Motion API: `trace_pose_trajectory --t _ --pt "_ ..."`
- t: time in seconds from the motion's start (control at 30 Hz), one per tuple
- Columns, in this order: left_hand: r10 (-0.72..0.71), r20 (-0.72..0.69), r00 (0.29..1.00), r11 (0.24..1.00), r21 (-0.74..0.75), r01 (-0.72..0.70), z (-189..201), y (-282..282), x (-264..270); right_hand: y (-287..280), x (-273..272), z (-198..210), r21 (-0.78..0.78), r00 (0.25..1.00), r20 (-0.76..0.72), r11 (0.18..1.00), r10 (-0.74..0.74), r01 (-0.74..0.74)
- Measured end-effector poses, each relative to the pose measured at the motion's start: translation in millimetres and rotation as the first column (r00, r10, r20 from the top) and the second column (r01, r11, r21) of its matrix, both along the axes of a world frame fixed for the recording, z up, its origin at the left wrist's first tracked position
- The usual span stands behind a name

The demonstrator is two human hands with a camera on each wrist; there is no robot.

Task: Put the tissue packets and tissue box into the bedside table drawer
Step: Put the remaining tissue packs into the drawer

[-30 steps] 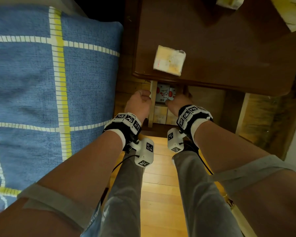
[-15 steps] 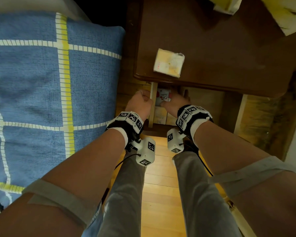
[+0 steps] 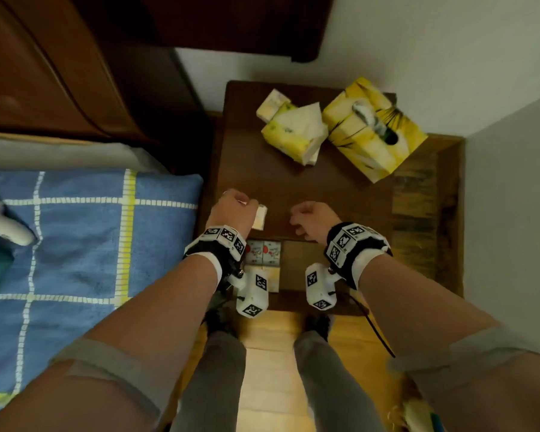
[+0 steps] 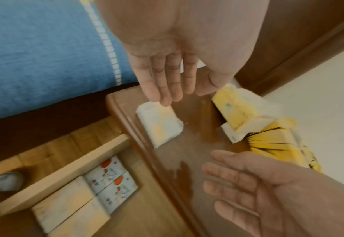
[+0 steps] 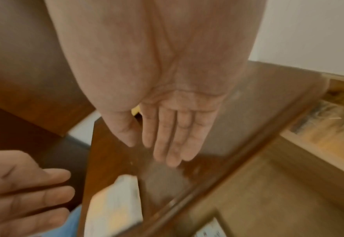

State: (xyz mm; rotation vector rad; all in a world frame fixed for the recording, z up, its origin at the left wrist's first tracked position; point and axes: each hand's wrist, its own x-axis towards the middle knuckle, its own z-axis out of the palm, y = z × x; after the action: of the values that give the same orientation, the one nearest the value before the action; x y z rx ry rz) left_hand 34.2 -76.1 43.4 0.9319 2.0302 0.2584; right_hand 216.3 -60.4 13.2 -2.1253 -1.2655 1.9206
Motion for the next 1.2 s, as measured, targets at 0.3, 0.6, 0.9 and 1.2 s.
trace_pose_trajectory --t 0.3,0.6,0.9,1.2 --pt "-0.174 0.008 0.985 0.971 0.169 0.170 21 83 31 75 20 27 0.252 0.994 0.076 0.966 -0.073 0.052" --pt "0.061 0.378 0.924 0.998 -0.027 -0.054 -26 150 11 118 -17 -4 0.329 0.929 0.103 0.893 -0.356 0.306" --pt "-0.050 0.075 0.996 0.999 0.022 0.049 -35 175 -47 130 -47 2 0.250 0.904 0.421 0.968 -0.078 -0.033" --pt "-0.639 -0.111 0.761 0.764 0.023 0.645 -33 247 -15 146 -34 -8 0.120 0.869 0.484 0.975 0.107 -0.187"
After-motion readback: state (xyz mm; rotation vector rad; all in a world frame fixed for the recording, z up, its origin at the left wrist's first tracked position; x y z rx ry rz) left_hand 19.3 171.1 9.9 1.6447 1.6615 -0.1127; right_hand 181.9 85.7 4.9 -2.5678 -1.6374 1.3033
